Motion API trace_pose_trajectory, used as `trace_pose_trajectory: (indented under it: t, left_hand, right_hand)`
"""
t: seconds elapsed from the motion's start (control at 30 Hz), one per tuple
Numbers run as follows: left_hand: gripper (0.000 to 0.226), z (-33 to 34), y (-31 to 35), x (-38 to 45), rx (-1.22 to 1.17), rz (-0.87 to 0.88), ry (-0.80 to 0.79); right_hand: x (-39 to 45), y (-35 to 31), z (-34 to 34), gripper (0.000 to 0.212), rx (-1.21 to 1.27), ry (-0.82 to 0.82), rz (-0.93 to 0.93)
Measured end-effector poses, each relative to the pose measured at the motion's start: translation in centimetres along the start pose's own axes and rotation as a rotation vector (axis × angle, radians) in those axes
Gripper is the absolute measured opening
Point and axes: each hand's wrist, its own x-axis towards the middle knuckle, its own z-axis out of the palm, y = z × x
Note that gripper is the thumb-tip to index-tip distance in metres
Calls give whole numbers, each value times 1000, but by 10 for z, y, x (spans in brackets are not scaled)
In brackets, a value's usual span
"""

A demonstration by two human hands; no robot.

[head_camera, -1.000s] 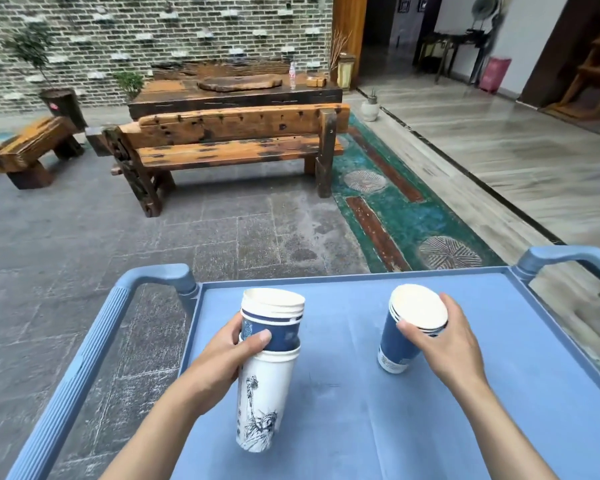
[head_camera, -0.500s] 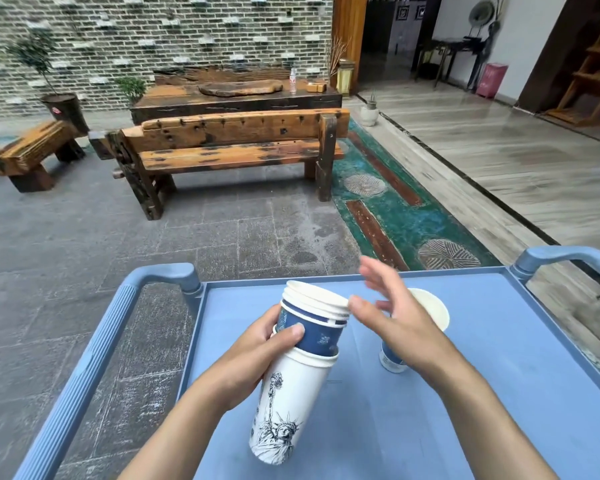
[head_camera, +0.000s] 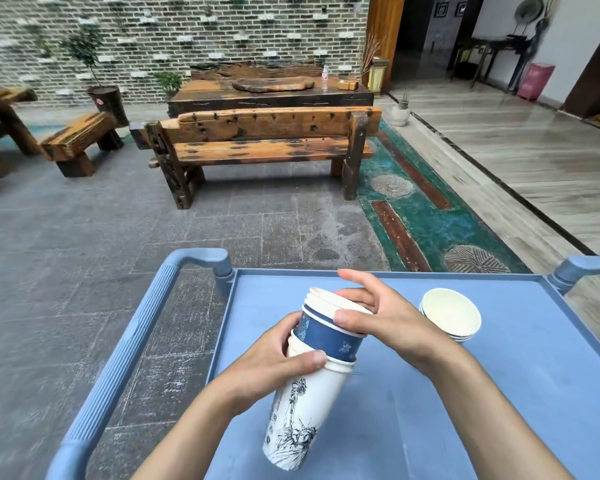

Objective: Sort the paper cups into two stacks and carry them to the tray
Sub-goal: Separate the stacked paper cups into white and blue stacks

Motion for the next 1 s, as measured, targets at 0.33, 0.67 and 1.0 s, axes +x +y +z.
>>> trace_pose_trajectory:
  t: [0.33, 0.67, 1.0]
  left_hand:
    - [68, -25, -16, -16, 119, 26, 155]
    - [101, -36, -39, -34, 190, 10, 253]
    - [98, -23, -28, -21, 171, 105, 180]
  right_hand:
    - [20, 0, 18, 78, 40, 76, -118]
    - [22, -1, 20, 70, 71, 181, -129]
    - [11, 13, 41, 87, -98, -21, -26]
